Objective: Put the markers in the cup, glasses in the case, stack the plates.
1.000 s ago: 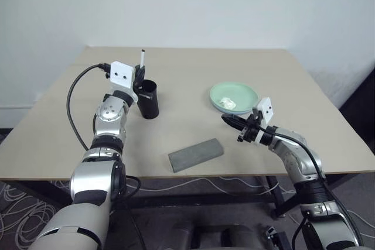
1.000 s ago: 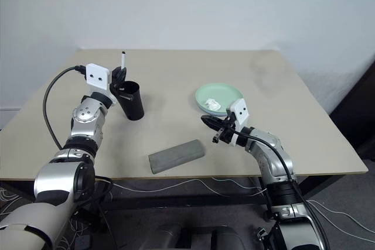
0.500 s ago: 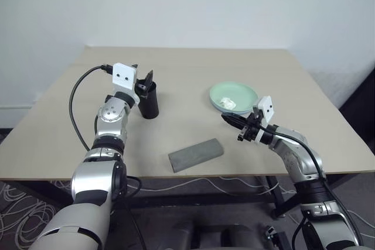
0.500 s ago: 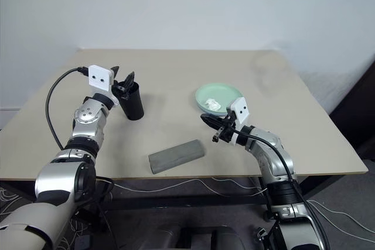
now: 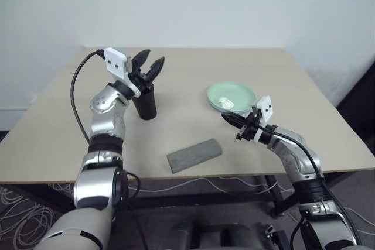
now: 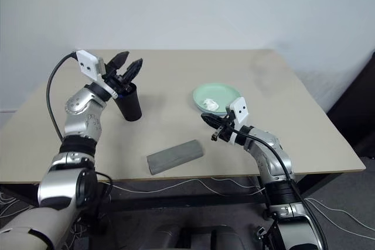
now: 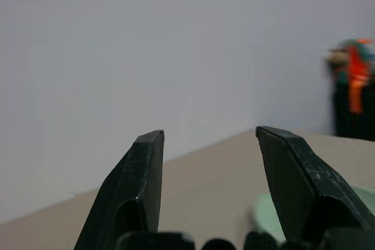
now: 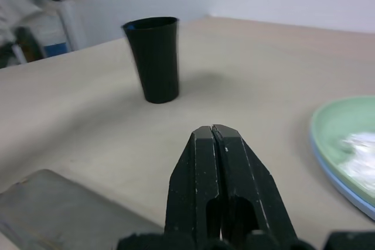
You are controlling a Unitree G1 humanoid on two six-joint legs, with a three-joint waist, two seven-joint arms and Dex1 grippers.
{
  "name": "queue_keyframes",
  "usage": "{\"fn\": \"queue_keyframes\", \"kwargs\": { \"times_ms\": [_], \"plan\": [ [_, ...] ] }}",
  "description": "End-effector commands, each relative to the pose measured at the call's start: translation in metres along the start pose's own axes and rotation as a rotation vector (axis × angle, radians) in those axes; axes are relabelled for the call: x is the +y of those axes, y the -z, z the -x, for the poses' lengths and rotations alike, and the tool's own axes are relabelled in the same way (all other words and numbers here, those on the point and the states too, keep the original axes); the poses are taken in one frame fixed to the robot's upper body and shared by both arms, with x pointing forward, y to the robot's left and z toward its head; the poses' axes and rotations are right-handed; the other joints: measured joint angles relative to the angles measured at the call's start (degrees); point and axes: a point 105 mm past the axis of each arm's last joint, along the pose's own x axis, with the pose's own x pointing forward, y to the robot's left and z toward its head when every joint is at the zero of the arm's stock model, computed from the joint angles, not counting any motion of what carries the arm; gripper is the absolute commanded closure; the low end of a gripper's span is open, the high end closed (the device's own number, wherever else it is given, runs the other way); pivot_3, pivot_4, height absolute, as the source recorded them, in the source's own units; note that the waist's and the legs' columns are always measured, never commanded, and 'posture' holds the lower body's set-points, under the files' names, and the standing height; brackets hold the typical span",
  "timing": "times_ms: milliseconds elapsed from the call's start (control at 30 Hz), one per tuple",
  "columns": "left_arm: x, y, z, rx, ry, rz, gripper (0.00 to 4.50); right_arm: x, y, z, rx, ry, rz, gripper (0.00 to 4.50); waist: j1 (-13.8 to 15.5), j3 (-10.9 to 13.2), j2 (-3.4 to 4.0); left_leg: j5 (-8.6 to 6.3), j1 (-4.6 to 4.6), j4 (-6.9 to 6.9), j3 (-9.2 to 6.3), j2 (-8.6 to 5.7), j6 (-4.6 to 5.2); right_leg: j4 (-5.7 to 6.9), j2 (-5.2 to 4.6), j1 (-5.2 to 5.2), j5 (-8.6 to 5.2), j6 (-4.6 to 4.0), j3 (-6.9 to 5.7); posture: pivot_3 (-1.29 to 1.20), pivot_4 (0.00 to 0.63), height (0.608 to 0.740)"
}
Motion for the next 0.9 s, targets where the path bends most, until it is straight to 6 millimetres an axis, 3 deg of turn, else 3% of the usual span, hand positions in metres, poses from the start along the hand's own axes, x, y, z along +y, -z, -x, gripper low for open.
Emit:
{"fn": "queue_keyframes", "kwargs": {
  "times_ms": [33, 200, 333, 567, 667, 900],
  "plan": [
    [-0.023, -0.006, 0.014, 0.037, 0.088, -0.024, 1.90, -0.012, -0.017, 0.004, -0.051, 0.034, 0.044, 4.50, -0.1, 0.0, 0.00, 0.00, 0.01, 0.00, 0.00, 0.01, 0.00, 0.03, 0.02, -0.01, 0.00, 0.00, 0.01, 0.00, 0.000, 0.740],
    [-0.041, 0.012, 0.044, 0.128, 0.067, -0.028, 1.90, -0.023, -0.010, 0.018, -0.027, 0.064, 0.042, 4.50, 0.2, 0.0, 0.02, 0.00, 0.07, -0.06, -0.03, 0.06, 0.00, 0.07, 0.07, -0.02, 0.01, -0.03, -0.03, 0.00, 0.000, 0.740],
    [-0.042, 0.023, 0.060, 0.161, 0.003, -0.028, 1.90, -0.042, -0.001, 0.041, 0.034, 0.109, 0.052, 4.50, 0.4, 0.0, 0.03, 0.00, 0.09, -0.05, -0.02, 0.03, 0.00, 0.04, 0.00, 0.05, 0.00, -0.04, -0.10, 0.00, 0.000, 0.740],
    [-0.033, 0.045, 0.083, 0.241, -0.070, -0.066, 1.90, -0.078, -0.002, 0.075, 0.090, 0.198, 0.076, 4.50, 0.3, 0.0, 0.04, 0.00, 0.09, -0.11, 0.00, 0.01, 0.00, 0.01, 0.01, 0.00, 0.00, -0.04, -0.03, 0.00, 0.000, 0.740],
    [-0.031, 0.051, 0.095, 0.251, -0.122, -0.051, 1.90, -0.080, 0.004, 0.079, 0.113, 0.209, 0.074, 4.50, 0.2, 0.0, 0.06, 0.01, 0.10, -0.22, 0.01, 0.08, -0.02, 0.01, 0.04, -0.05, -0.01, -0.05, 0.03, 0.00, 0.000, 0.740],
    [-0.039, 0.055, 0.100, 0.254, -0.159, -0.038, 1.90, -0.070, 0.011, 0.070, 0.123, 0.174, 0.063, 4.50, 0.3, 0.0, 0.06, 0.00, 0.09, -0.26, 0.02, 0.11, 0.01, -0.03, -0.02, -0.03, -0.01, -0.06, -0.01, 0.00, 0.000, 0.740]
  ]
}}
